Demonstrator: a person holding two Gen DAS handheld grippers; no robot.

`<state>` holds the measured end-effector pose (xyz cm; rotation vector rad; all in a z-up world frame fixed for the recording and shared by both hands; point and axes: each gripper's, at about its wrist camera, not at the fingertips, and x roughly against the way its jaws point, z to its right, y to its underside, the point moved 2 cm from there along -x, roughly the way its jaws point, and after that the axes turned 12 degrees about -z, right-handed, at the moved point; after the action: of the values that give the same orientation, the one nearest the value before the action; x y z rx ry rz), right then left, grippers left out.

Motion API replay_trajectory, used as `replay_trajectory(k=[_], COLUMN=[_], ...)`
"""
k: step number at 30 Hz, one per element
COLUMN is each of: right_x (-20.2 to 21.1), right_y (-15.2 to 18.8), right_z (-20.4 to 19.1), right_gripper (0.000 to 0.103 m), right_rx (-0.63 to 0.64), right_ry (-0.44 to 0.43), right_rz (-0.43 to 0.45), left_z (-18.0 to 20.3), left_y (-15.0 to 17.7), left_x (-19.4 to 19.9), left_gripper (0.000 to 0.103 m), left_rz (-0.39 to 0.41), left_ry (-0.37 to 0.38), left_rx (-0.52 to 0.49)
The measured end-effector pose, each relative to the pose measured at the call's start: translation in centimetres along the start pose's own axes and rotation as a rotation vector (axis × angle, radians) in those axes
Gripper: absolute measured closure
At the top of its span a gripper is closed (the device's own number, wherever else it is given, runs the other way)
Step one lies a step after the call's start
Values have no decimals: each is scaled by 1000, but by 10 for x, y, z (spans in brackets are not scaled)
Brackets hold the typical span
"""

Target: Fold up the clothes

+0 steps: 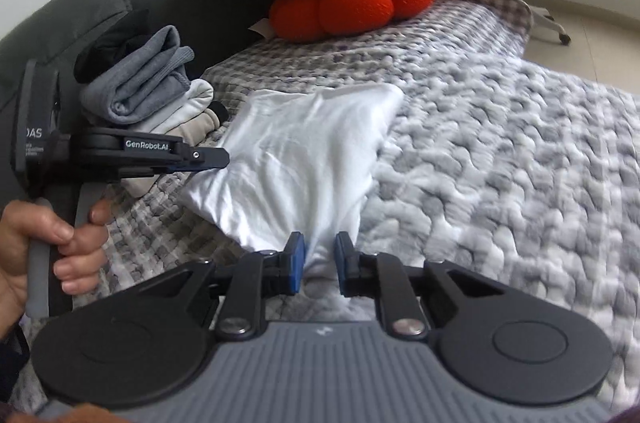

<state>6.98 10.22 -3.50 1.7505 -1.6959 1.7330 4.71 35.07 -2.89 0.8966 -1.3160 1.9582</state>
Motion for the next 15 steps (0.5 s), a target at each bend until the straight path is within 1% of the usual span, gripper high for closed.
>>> replay_trajectory(k=[2,4,8,10,12,14,15], right_x=[2,3,7,10,14,17,19], right_y=[1,3,5,4,2,0,-2], right_z=[2,7,11,11,14,20,24], right_gripper=[87,87,86,77,75,72,67], right_rx=[-12,-33,-56,-58,-79,-110,-131], right_ry=[2,-15,-39,-45,-49,-52,-57], right_rz=[-8,-13,-16,-9,12,35,43], left_z=[2,2,-3,-4,-7,-10,-12], left_y=[2,4,5,5,5,6,6], left_x=[2,4,7,9,12,14,14], left_gripper=[84,84,84,84,82,77,73], left_rz=[-3,-4,-3,3,12,20,21], left_ry=[-16,-28,-20,-21,-24,-29,-34], left_rx=[-10,-15,15,23,36,51,56])
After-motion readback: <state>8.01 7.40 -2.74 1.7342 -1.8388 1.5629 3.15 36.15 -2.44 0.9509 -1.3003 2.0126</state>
